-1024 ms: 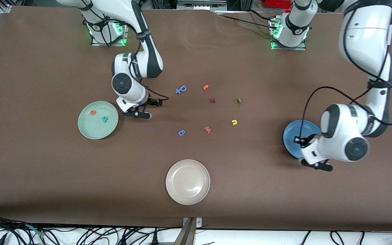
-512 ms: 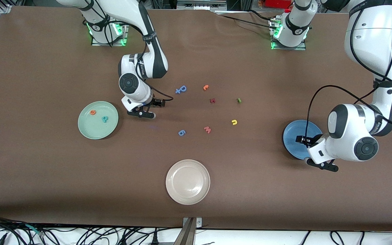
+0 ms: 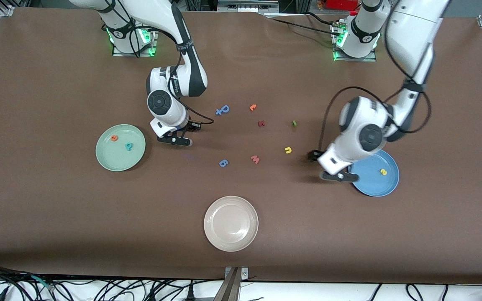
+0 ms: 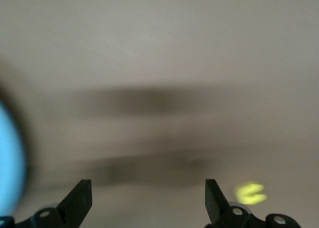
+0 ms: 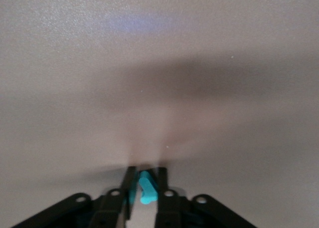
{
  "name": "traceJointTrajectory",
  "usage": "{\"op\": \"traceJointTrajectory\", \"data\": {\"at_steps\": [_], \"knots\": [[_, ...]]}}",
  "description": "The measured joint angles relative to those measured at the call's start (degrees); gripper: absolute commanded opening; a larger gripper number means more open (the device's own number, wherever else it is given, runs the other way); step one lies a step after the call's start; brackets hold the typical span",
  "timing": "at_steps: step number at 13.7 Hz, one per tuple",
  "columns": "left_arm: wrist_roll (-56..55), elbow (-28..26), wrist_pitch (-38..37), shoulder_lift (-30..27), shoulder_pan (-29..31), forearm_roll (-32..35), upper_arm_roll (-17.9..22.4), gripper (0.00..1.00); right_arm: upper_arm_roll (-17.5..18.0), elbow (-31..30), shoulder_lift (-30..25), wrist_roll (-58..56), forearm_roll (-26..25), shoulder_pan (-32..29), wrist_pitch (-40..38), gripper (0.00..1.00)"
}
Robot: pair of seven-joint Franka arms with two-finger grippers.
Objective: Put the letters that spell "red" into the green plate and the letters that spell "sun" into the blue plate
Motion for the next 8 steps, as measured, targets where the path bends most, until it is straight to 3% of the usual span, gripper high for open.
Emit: {"op": "traceJointTrajectory", "data": {"at_steps": [3,6,8], "knots": [[-10.63,-1.14,2.14,0.0,-5.52,0.0,0.05,1.0,-0.02,0.0,-0.02,0.0,0.0,0.0,-0.03,0.05],[-14.67,-4.58,8.56,0.15,-7.43,0.0,0.1,1.0,-0.43,0.02,-0.01,-0.01,0.05,0.01,-0.49,0.05],[-16.36,-6.08,10.9,0.86,-8.16,0.0,0.14,1.0,-3.18,0.48,-0.13,-0.59,0.04,0.05,-4.63,0.05]]}}
